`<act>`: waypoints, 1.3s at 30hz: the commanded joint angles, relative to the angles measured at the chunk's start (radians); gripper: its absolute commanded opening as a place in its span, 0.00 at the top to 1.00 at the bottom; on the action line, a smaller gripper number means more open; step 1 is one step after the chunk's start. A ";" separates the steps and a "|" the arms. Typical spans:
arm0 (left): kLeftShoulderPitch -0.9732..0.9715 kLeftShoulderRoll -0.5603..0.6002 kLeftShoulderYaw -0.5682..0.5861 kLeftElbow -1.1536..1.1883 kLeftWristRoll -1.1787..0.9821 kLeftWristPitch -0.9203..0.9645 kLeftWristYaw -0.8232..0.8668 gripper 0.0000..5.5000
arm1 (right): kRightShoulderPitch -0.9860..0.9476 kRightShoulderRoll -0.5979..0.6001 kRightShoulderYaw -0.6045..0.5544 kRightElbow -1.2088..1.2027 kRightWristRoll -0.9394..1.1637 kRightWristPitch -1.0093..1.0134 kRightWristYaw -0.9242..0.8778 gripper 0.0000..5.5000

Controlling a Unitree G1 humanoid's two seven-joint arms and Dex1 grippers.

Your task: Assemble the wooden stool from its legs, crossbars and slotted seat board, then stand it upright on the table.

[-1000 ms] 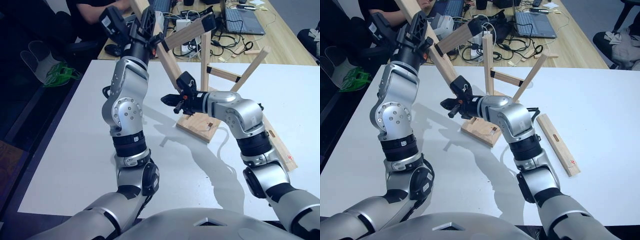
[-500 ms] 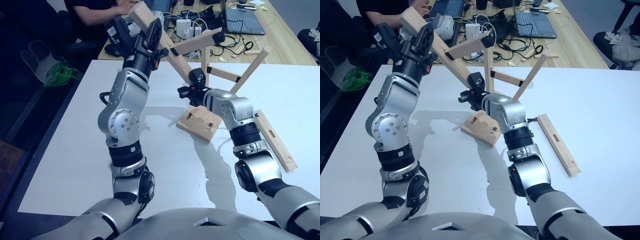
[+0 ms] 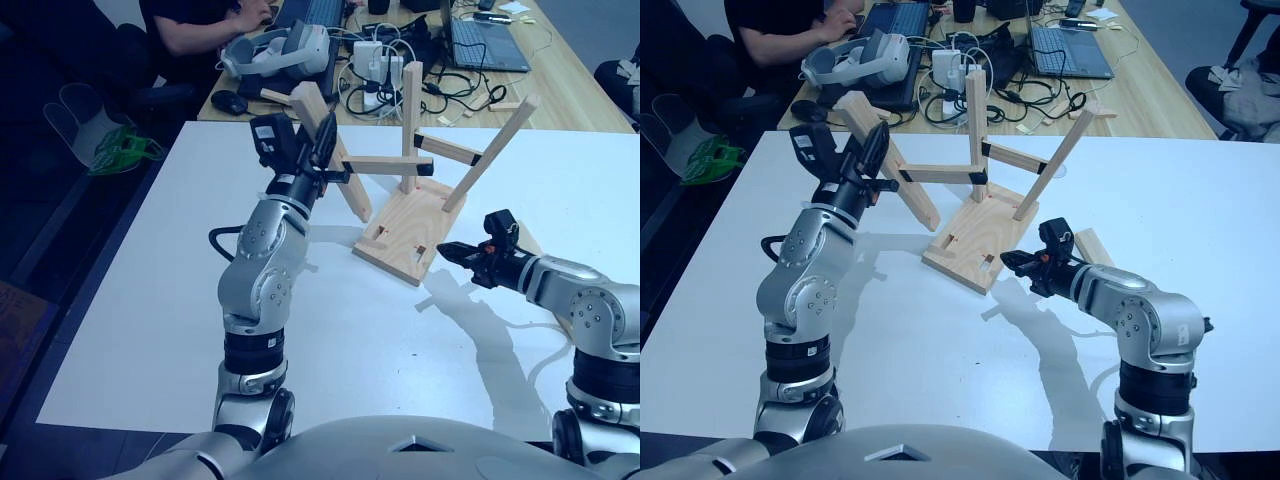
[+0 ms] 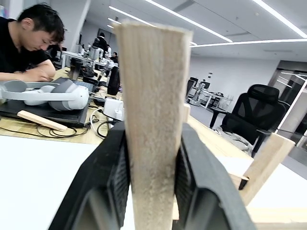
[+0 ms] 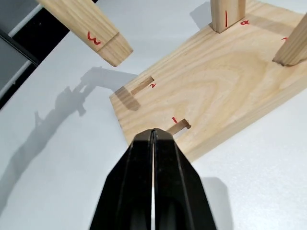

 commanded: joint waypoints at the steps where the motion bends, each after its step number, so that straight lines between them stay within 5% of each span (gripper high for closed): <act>1: 0.013 -0.007 -0.011 -0.001 -0.007 0.036 -0.011 0.81 | 0.027 0.063 -0.050 -0.014 0.046 -0.015 -0.044 1.00; 9: 0.026 -0.036 0.005 0.029 -0.015 0.081 0.002 0.81 | -0.033 0.230 -0.346 0.071 0.291 -0.041 -0.164 1.00; 15: 0.015 -0.061 0.002 0.073 0.002 0.068 -0.002 0.81 | -0.065 0.290 -0.438 0.094 0.455 -0.070 -0.318 1.00; 30: -0.019 -0.045 -0.070 0.166 0.102 -0.004 -0.056 0.81 | -0.034 0.246 -0.369 0.123 0.636 -0.174 -0.453 1.00; 39: 0.013 0.001 -0.095 0.068 0.124 0.122 -0.050 0.81 | -0.004 0.211 -0.327 0.133 0.691 -0.242 -0.482 1.00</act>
